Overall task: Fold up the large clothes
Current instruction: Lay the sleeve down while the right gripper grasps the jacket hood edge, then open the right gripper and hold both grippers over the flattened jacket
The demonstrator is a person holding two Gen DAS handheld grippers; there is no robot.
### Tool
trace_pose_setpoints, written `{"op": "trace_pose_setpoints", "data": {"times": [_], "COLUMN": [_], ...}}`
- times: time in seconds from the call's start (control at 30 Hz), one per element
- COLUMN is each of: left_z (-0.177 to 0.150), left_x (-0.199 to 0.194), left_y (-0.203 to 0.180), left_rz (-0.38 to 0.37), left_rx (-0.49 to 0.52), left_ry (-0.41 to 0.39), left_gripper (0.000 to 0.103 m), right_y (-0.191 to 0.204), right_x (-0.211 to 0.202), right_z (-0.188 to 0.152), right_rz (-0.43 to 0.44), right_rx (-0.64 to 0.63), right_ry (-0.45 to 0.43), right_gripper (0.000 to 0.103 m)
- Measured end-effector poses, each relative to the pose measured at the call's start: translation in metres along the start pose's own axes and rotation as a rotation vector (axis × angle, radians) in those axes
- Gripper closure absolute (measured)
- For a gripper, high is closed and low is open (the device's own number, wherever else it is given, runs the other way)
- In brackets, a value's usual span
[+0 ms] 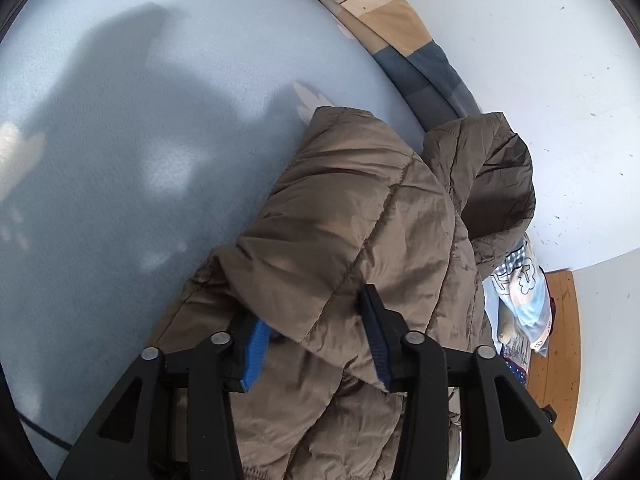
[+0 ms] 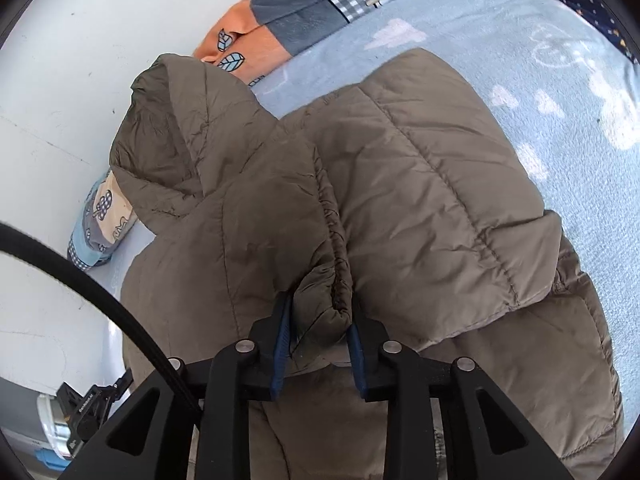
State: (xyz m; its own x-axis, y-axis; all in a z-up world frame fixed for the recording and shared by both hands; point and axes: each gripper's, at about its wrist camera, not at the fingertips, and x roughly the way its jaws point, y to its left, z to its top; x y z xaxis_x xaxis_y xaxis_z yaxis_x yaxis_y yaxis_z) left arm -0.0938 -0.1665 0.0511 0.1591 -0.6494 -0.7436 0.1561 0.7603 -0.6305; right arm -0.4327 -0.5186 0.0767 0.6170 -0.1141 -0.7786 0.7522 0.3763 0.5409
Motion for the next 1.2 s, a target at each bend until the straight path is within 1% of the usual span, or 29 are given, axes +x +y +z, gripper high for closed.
{"op": "trace_pose_setpoints", "data": {"times": [0.03, 0.1, 0.17, 0.2, 0.27, 0.3, 0.33, 0.4, 0.47, 0.5, 0.53, 0.6, 0.67, 0.73, 0.77, 0.87, 1.0, 1.13, 1.2], "left_z": [-0.002, -0.006, -0.011, -0.013, -0.018, -0.019, -0.02, -0.025, -0.032, -0.036, -0.039, -0.04, -0.039, -0.035, -0.033, -0.032, -0.03, -0.025, -0.024], "left_x": [-0.006, -0.02, -0.04, -0.048, -0.064, -0.065, -0.063, -0.051, -0.032, -0.022, -0.009, 0.012, 0.031, 0.043, 0.047, 0.055, 0.06, 0.06, 0.055], "left_y": [0.0, -0.006, -0.017, -0.022, -0.042, -0.051, -0.063, -0.085, -0.098, -0.102, -0.105, -0.106, -0.097, -0.091, -0.09, -0.091, -0.086, -0.083, -0.085], "left_rz": [0.009, 0.022, 0.077, 0.105, 0.188, 0.21, 0.229, 0.244, 0.255, 0.259, 0.268, 0.297, 0.315, 0.316, 0.318, 0.34, 0.337, 0.336, 0.332], "left_rx": [-0.01, 0.003, 0.063, 0.1, 0.207, 0.256, 0.322, 0.453, 0.562, 0.597, 0.633, 0.662, 0.652, 0.622, 0.616, 0.632, 0.627, 0.61, 0.593], "left_ry": [-0.002, -0.024, -0.1, -0.146, -0.278, -0.319, -0.351, -0.371, -0.351, -0.336, -0.309, -0.268, -0.213, -0.174, -0.159, -0.131, -0.098, -0.071, -0.077], "left_gripper": [0.057, 0.055, 0.055, 0.054, 0.052, 0.048, 0.047, 0.046, 0.046, 0.046, 0.046, 0.046, 0.046, 0.046, 0.045, 0.043, 0.043, 0.043, 0.043], "right_y": [-0.002, -0.005, -0.007, -0.005, -0.001, 0.003, 0.007, 0.021, 0.034, 0.041, 0.047, 0.057, 0.059, 0.057, 0.055, 0.051, 0.038, 0.03, 0.031], "right_x": [-0.003, -0.013, -0.024, -0.032, -0.048, -0.055, -0.061, -0.065, -0.06, -0.053, -0.046, -0.028, -0.012, 0.002, 0.007, 0.02, 0.036, 0.039, 0.039], "right_z": [0.0, 0.002, 0.002, 0.002, 0.002, 0.001, 0.0, -0.002, -0.006, -0.008, -0.011, -0.015, -0.016, -0.015, -0.014, -0.013, -0.011, -0.01, -0.011], "right_rz": [0.002, -0.003, -0.035, -0.055, -0.108, -0.122, -0.12, -0.09, -0.066, -0.063, -0.074, -0.112, -0.133, -0.171, -0.181, -0.203, -0.202, -0.186, -0.191], "right_rx": [0.018, 0.048, 0.065, 0.065, 0.042, 0.022, -0.006, -0.08, -0.163, -0.21, -0.252, -0.309, -0.332, -0.345, -0.348, -0.37, -0.363, -0.333, -0.333], "right_ry": [0.006, 0.002, -0.019, -0.044, -0.109, -0.143, -0.176, -0.22, -0.24, -0.238, -0.236, -0.213, -0.177, -0.149, -0.136, -0.097, -0.048, -0.03, -0.035], "right_gripper": [0.069, 0.063, 0.061, 0.061, 0.061, 0.06, 0.059, 0.059, 0.061, 0.065, 0.068, 0.072, 0.072, 0.073, 0.075, 0.076, 0.076, 0.076, 0.076]}}
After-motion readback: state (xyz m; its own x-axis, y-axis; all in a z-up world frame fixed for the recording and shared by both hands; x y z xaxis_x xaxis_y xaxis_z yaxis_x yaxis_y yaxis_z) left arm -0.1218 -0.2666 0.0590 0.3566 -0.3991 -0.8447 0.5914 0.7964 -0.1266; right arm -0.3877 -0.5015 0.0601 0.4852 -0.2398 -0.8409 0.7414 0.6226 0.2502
